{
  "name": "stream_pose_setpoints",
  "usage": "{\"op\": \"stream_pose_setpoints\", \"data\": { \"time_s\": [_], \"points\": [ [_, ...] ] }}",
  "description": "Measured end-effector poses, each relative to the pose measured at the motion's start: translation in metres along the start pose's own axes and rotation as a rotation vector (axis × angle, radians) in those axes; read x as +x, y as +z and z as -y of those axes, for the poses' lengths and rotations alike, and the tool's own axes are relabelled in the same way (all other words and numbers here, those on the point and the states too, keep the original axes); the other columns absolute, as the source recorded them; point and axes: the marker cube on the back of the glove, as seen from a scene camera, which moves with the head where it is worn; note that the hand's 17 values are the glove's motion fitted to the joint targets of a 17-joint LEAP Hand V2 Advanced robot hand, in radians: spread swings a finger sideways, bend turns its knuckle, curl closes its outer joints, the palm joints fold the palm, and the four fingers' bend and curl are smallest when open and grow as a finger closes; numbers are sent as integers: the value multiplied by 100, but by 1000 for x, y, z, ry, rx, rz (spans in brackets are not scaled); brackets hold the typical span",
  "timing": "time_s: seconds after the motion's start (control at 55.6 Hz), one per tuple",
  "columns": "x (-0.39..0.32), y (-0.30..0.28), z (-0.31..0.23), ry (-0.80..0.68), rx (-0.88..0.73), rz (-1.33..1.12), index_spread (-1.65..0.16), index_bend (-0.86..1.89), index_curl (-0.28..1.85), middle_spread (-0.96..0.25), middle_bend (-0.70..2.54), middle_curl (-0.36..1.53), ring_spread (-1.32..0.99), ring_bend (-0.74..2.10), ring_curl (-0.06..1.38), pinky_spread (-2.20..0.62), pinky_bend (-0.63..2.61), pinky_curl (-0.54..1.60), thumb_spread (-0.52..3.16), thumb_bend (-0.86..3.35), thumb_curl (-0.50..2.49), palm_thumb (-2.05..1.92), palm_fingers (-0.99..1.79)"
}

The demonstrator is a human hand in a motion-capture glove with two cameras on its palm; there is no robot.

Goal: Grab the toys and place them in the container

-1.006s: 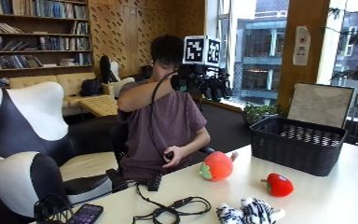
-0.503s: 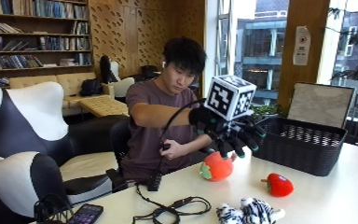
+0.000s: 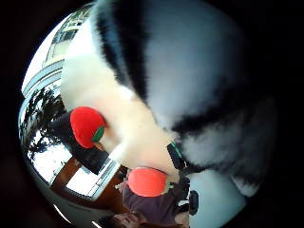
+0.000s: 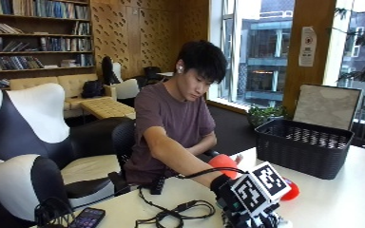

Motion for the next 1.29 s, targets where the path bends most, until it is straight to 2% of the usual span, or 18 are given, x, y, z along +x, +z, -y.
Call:
{"op": "stream_pose_setpoints", "data": {
  "time_s": [0.18, 0.341, 0.449, 0.539, 0.629, 0.647, 0.827, 0.845, 0.863, 0.988, 1.006, 1.024, 1.042, 1.06, 1.078, 1.24, 1.294],
  "points": [
    [2, 5, 7, -4, 96, -18, -13, 11, 9, 9, 28, 27, 1, 72, 30, 1, 109, 36, 116, 2, 34, 30, 15],
    [-1, 10, 5, -64, 107, 96, -16, 20, 12, -6, 69, 43, -24, 99, 39, -14, 91, 31, 115, 1, 34, 36, 51],
    [-15, 19, -2, -114, 134, 228, -20, 25, 15, -15, 87, 52, -34, 114, 45, -25, 92, 32, 122, 7, 37, 48, 79],
    [-25, 22, -9, -94, 158, 235, -22, 31, 18, -22, 93, 58, -40, 117, 49, -30, 101, 37, 113, 13, 45, 65, 82],
    [-33, 18, -18, -84, 138, 212, -27, 50, 23, -26, 105, 65, -44, 119, 52, -33, 95, 38, 98, 19, 54, 77, 91],
    [-35, 15, -22, -81, 141, 205, -27, 53, 25, -32, 89, 61, -46, 119, 53, -33, 99, 40, 101, 23, 56, 83, 70],
    [-68, -70, -79, -52, 275, 188, -32, 80, 40, -47, 91, 70, -51, 126, 60, -34, 103, 45, 88, 26, 67, 89, 61],
    [-71, -81, -86, -49, 295, 180, -33, 84, 42, -44, 109, 76, -50, 128, 61, -34, 100, 44, 83, 23, 68, 85, 83],
    [-74, -93, -93, -45, 316, 171, -33, 84, 40, -44, 110, 76, -51, 127, 60, -34, 99, 42, 80, 23, 69, 85, 84],
    [-124, -164, -151, -89, 446, 112, -35, 93, 51, -42, 122, 85, -51, 132, 65, -34, 99, 46, 66, 23, 77, 84, 78],
    [-133, -173, -159, -96, 463, 101, -35, 92, 51, -46, 108, 82, -52, 132, 66, -35, 103, 47, 69, 26, 78, 88, 54],
    [-140, -182, -165, -97, 479, 87, -35, 97, 56, -42, 123, 88, -50, 135, 69, -34, 103, 49, 63, 23, 79, 84, 74],
    [-145, -194, -171, -95, 498, 67, -35, 93, 54, -46, 109, 83, -52, 133, 67, -34, 105, 48, 67, 26, 79, 88, 51],
    [-152, -207, -178, -95, 519, 44, -35, 99, 59, -43, 124, 89, -51, 136, 70, -34, 104, 50, 61, 23, 80, 84, 72],
    [-161, -221, -186, -103, 541, 20, -36, 97, 57, -43, 125, 89, -51, 135, 68, -34, 104, 48, 60, 24, 81, 84, 73],
    [-291, -269, -235, -298, 637, -82, -37, 101, 67, -39, 131, 95, -50, 139, 72, -34, 107, 51, 46, 24, 89, 81, 69],
    [-341, -269, -245, -475, 618, -89, -37, 102, 71, -38, 133, 96, -49, 140, 73, -34, 108, 51, 43, 24, 92, 81, 68]
  ]
}}
